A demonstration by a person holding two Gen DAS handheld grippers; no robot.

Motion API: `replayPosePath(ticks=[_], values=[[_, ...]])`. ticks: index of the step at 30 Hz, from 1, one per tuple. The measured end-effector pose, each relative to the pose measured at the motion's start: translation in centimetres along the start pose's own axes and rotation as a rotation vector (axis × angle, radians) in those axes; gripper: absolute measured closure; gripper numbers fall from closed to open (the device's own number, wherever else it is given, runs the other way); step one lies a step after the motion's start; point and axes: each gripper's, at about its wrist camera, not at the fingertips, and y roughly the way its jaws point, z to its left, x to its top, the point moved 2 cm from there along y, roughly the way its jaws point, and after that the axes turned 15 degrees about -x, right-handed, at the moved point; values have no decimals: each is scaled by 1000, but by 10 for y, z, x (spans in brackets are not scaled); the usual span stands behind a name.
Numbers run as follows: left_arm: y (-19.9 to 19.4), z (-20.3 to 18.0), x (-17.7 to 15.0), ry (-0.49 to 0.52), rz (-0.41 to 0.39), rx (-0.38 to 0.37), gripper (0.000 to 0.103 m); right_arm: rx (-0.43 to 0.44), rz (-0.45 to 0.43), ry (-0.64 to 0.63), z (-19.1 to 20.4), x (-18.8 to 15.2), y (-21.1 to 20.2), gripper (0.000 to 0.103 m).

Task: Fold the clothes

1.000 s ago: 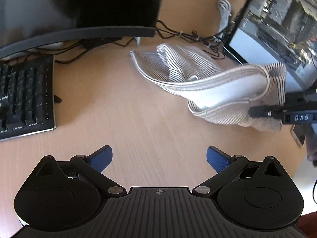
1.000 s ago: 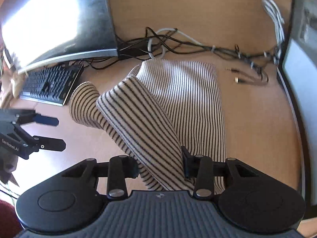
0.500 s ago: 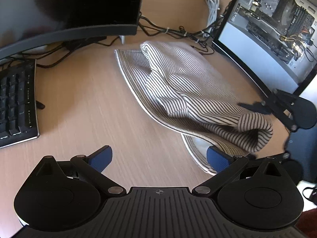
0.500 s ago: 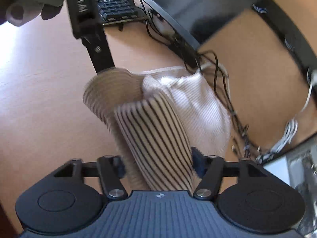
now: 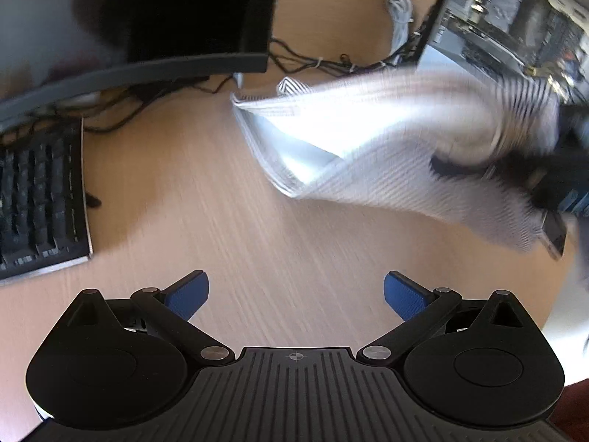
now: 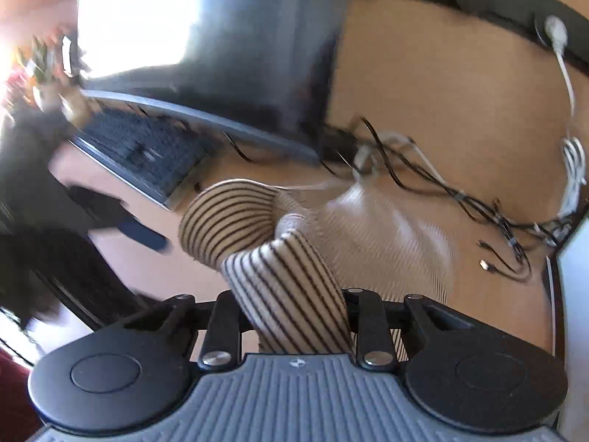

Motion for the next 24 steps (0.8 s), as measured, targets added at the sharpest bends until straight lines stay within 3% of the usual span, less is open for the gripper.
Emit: replayPosePath(ticks=[3,6,11,15,18,21,24], values=[[2,-12,-3,156,-30,66,0,73,-27,21,0,10,-33,80],[4,-24,-3,312,-73,116,0,84,-49,21,-6,17,-66,81],[2,-44,22,406,-183,78,0,39,-58,130,-48,17,-101,82],[20,-59,64,433,-244,193,0,-182,-17,276,-104,-11,-73,82],[23,-53,93,367,-284,210,0,-362,33,303,-126,-37,-38,82],[18,-45,100,274,-254,68,0,-468,86,305,-133,-59,-6,81],[30,-44,87,277,-151,-62,0,-504,134,320,-135,-77,9,81]])
